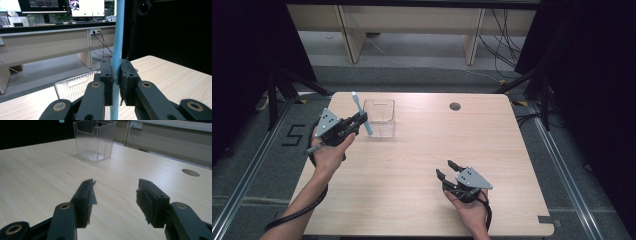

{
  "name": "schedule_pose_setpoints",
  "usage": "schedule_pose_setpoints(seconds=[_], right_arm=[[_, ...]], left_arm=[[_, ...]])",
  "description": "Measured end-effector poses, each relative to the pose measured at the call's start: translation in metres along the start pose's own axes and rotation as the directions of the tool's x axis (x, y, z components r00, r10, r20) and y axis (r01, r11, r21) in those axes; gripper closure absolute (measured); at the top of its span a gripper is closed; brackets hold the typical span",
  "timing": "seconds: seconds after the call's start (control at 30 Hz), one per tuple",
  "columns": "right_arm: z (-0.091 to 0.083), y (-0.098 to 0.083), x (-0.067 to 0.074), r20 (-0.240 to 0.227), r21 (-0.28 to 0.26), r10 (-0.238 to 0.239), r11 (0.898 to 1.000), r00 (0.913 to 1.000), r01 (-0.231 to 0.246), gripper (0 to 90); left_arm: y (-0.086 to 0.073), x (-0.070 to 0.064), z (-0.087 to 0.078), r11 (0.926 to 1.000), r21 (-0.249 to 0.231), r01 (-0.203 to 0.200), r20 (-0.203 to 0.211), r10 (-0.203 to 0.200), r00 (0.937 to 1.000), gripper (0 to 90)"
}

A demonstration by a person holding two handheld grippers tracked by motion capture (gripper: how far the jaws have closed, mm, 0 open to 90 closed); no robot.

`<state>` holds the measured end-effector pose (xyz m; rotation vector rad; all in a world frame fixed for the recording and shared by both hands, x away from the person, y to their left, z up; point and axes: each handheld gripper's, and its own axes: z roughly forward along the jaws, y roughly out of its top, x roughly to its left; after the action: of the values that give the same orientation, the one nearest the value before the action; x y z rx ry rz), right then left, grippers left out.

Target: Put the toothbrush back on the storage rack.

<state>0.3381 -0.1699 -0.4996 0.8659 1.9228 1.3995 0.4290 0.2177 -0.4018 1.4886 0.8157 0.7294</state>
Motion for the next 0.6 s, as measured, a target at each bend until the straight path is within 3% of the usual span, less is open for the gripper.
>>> schedule_pose_setpoints(seconds=[0.07,0.1,0.23,0.3,0.37,0.4,0.6], right_arm=[[-0.001,0.000,0.002,-0.011,0.018,0.033,0.999,0.9994,-0.033,48.1],[0.000,0.000,0.000,-0.001,0.007,0.016,1.000,0.9999,-0.016,48.1],[-0.001,0.000,0.001,-0.017,0.028,0.035,0.999,0.9992,-0.035,48.1],[0.000,0.000,0.000,-0.001,0.007,0.007,1.000,1.0000,-0.007,48.1],[-0.001,0.000,0.002,-0.013,0.020,0.037,0.999,0.9992,-0.036,48.1],[-0.001,0.001,-0.001,0.004,0.003,-0.001,1.000,1.0000,0.001,48.1],[0.000,0.000,0.000,-0.008,0.013,0.018,1.000,0.9998,-0.018,48.1]], left_arm=[[0.001,0.001,0.001,1.0000,0.002,-0.002,-0.003,0.002,1.0000,81.3],[0.001,0.001,0.001,1.0000,0.000,-0.002,-0.005,0.002,1.0000,81.3],[0.002,0.004,0.003,1.0000,-0.002,-0.001,-0.010,0.001,0.9999,81.3],[0.003,0.006,0.004,1.0000,-0.004,0.002,-0.014,-0.002,0.9999,81.3],[0.003,0.008,0.005,1.0000,-0.007,0.001,-0.016,-0.001,0.9999,81.3],[0.004,0.008,0.006,1.0000,-0.007,0.001,-0.016,-0.001,0.9999,81.3],[0.006,0.011,0.009,1.0000,-0.007,-0.006,-0.026,0.006,0.9996,81.3]])
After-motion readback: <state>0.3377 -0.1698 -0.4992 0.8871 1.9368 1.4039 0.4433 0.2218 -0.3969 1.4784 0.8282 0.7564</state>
